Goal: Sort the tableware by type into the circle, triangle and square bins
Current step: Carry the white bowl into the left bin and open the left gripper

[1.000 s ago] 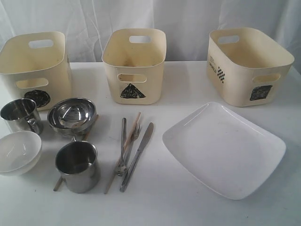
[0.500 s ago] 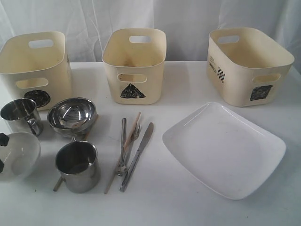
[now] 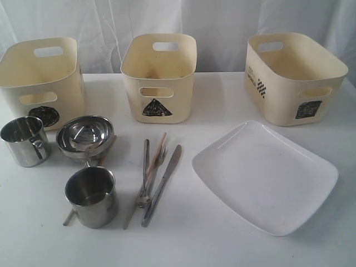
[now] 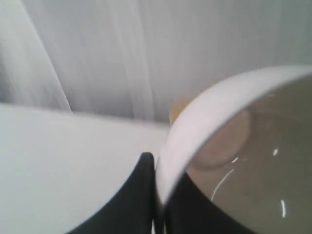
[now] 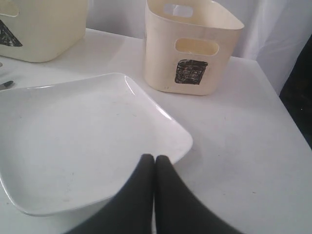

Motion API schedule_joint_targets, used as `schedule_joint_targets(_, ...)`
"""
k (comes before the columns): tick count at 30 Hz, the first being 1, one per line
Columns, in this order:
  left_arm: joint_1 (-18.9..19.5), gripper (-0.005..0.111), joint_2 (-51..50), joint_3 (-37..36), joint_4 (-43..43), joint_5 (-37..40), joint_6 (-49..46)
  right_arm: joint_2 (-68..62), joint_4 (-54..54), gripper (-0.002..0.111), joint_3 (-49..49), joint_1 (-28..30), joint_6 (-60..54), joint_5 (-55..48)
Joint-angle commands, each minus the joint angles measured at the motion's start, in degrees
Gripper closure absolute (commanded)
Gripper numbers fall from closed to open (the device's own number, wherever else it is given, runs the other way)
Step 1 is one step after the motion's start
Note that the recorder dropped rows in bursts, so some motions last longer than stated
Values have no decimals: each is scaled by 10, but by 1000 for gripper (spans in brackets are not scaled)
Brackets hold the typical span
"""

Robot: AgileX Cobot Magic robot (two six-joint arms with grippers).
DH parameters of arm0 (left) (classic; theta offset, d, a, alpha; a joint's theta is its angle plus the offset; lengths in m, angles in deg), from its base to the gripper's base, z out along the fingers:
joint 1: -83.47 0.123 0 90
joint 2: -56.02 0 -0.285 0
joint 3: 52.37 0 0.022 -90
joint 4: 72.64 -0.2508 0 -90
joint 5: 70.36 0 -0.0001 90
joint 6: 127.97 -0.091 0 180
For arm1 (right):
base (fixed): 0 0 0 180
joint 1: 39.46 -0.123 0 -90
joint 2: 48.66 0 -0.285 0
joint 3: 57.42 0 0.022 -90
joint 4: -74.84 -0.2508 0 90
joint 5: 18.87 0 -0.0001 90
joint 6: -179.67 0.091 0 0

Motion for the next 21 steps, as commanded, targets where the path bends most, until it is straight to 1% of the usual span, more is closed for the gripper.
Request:
schedule_joint_targets(1, -46, 107, -59, 4, -1, -261, 200, 2, 0, 108, -1, -4, -6, 2)
schedule_joint_targets(2, -58, 107, -83, 12, -89, -282, 254, 2, 0, 108, -1, -4, -6, 2)
schedule_joint_targets(3, -68, 107, -111, 23, -204, -298, 300, 2, 0, 108, -1, -4, -6, 2)
schedule_joint_targets(4, -73, 107, -135, 36, -299, -312, 327, 2, 0, 108, -1, -4, -6, 2)
schedule_joint_targets(5, -80, 107, -167, 55, -414, -328, 349, 2, 0, 108, -1, -4, -6, 2)
schedule_joint_targets(6, -88, 107, -200, 81, -495, -332, 360, 2, 0, 108, -1, -4, -6, 2)
schedule_joint_targets(7, -95, 107, -232, 107, -535, -317, 364, 2, 0, 108, -1, -4, -6, 2)
schedule_joint_targets(8, -104, 107, -261, 134, -535, -281, 364, 2, 0, 108, -1, -4, -6, 2)
schedule_joint_targets(9, -108, 107, -289, 160, -512, -235, 365, 2, 0, 108, -1, -4, -6, 2)
schedule_joint_targets(11, -114, 107, -332, 200, -471, -168, 371, 2, 0, 108, -1, -4, -6, 2)
schedule_joint_targets(13, -116, 105, -363, 226, -470, -119, 387, 2, 0, 108, -1, -4, -6, 2)
schedule_joint_targets(14, -116, 102, -376, 236, -476, -100, 396, 2, 0, 108, -1, -4, -6, 2)
schedule_joint_targets(16, -117, 93, -393, 244, -481, -80, 400, 2, 0, 108, -1, -4, -6, 2)
schedule_joint_targets(21, -117, 60, -399, 248, -482, -43, 411, 2, 0, 108, -1, -4, -6, 2)
